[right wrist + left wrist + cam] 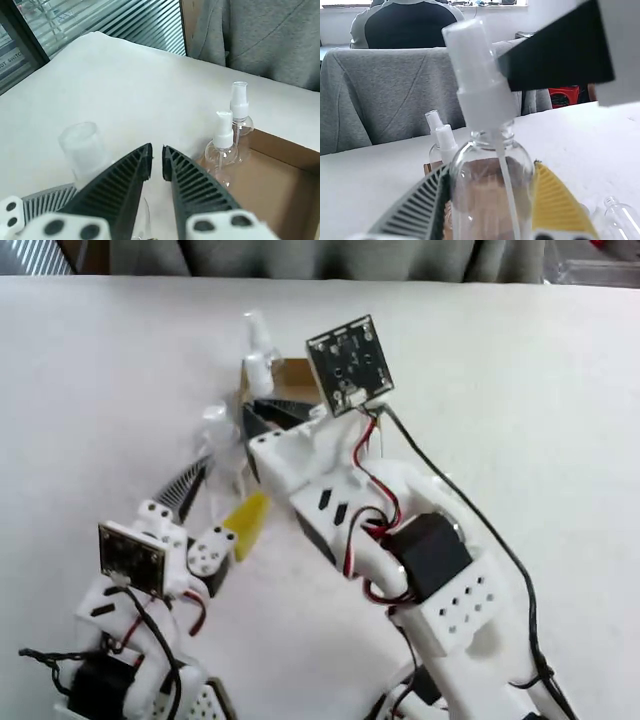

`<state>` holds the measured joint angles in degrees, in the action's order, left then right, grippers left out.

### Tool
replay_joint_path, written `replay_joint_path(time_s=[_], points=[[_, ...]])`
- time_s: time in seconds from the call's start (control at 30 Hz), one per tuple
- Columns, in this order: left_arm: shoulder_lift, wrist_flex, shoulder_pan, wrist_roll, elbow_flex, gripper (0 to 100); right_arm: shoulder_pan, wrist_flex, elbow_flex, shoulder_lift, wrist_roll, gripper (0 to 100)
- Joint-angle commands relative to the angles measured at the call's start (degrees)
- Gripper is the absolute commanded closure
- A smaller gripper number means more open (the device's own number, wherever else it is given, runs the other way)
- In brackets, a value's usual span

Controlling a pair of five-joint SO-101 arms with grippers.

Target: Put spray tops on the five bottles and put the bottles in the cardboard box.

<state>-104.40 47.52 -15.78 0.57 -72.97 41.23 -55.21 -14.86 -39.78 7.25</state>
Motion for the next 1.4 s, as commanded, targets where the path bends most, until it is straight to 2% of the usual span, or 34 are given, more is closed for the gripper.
replay_joint_path(time_s=[0.0, 0.2, 0.37, 0.47, 0.57, 0.77, 0.9, 1.0, 1.17, 1.27, 1.37], points=[[-0.48, 0.00, -0.57, -0.70, 0.35, 98, -0.40, -1.63, 0.79, -1.98, -0.70, 97.6], [-0.48, 0.00, -0.57, -0.35, 0.35, 98, -5.58, -2.59, 0.53, -6.37, -0.70, 97.6], [-0.40, -0.44, -0.48, -0.26, 0.53, 98, -10.33, -9.54, 0.35, -7.96, -0.18, 97.6], [-0.13, -2.37, 2.24, 1.32, 0.79, 98, -11.30, -13.14, 0.00, -9.19, -0.09, 98.1], [-0.04, -5.19, 6.73, 6.42, 0.79, 98, -11.12, -13.49, -5.27, -12.18, -0.26, 98.3], [4.00, -5.36, 8.04, 6.51, 4.57, 98, -10.77, -5.23, -23.74, -22.37, -0.79, 98.3], [15.34, -5.80, 8.13, 6.68, 10.29, 98, -6.90, -0.04, -34.20, -29.32, -0.79, 98.3], [22.55, -5.89, 7.78, 6.68, 15.03, 98, -1.27, 3.56, -39.47, -35.38, -0.79, 98.3], [28.26, -7.56, 7.60, 8.62, 19.52, 98, 6.99, 9.63, -47.65, -42.15, -0.79, 98.3], [30.55, -11.43, 6.90, 10.46, 19.60, 98, 10.68, 17.10, -54.07, -44.18, -0.79, 98.3], [32.92, -14.51, 2.59, 10.29, 19.34, 98, 13.93, 26.33, -59.52, -46.29, -0.70, 98.3]])
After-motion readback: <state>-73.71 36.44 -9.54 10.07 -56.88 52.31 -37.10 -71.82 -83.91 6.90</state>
